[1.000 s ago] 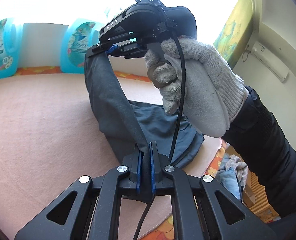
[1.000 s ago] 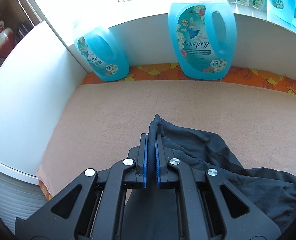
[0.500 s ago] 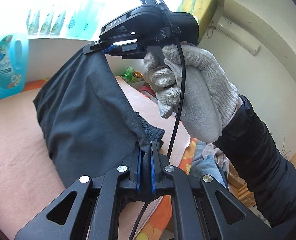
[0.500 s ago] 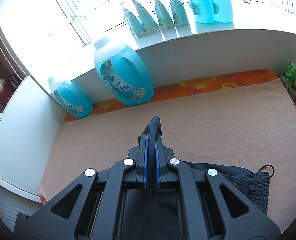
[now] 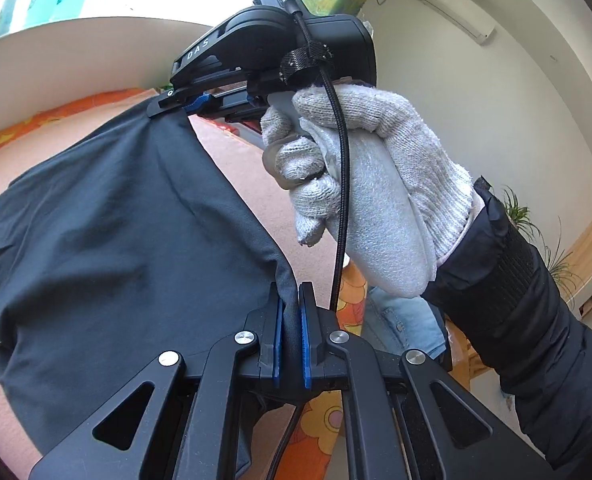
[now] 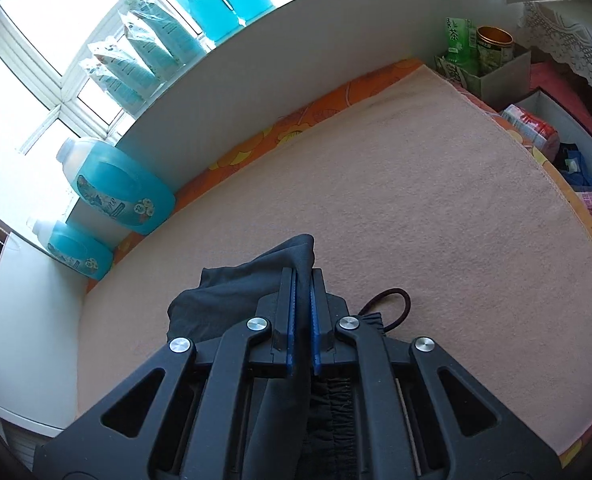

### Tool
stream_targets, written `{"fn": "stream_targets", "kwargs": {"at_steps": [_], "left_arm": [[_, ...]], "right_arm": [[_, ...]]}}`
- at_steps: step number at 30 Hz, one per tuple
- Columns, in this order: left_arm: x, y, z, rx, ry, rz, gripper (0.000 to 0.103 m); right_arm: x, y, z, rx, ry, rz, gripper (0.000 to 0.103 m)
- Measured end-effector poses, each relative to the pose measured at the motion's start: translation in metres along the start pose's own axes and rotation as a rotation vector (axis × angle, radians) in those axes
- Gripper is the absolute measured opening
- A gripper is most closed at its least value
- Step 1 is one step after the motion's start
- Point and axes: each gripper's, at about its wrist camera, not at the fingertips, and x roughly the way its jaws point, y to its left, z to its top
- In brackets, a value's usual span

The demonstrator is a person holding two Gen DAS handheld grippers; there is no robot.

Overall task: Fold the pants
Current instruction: 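Lay the black pants down and open both tools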

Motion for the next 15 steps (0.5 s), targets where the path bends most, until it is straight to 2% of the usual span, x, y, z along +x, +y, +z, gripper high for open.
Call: {"fn": "stream_targets", "kwargs": {"at_steps": [5, 9, 11, 12, 13, 14, 15], "left_arm": [[0.017, 0.0, 0.006, 0.015, 0.014, 0.004, 0.006], [0.015, -0.011, 0.004, 0.018, 0.017, 0.018, 0.006], [0.01, -0.015, 0.0, 0.023, 0.024, 0.027, 0.013], [0.008, -0.018, -0.001, 0.034, 0.026, 0.033, 0.013], [0.009, -0.019, -0.003, 0.048, 0.028, 0.041, 0.015], [0.006, -0.021, -0.005, 0.059, 0.032, 0.048, 0.018], [0.004, -0.023, -0.007, 0.064, 0.034, 0.056, 0.028]], "right_arm": [[0.014, -0.026, 0.002, 0.043, 0.008, -0.005, 0.007], [0.025, -0.027, 0.004, 0.025, 0.026, -0.008, 0.007], [0.023, -0.027, 0.003, 0.028, 0.018, -0.006, 0.008], [0.02, -0.027, 0.003, 0.029, 0.009, -0.012, 0.015], [0.015, -0.026, 0.003, 0.022, -0.008, -0.025, 0.03], [0.007, -0.024, 0.002, 0.014, -0.033, -0.039, 0.039], [-0.002, -0.022, 0.0, 0.002, -0.055, -0.044, 0.049]]}}
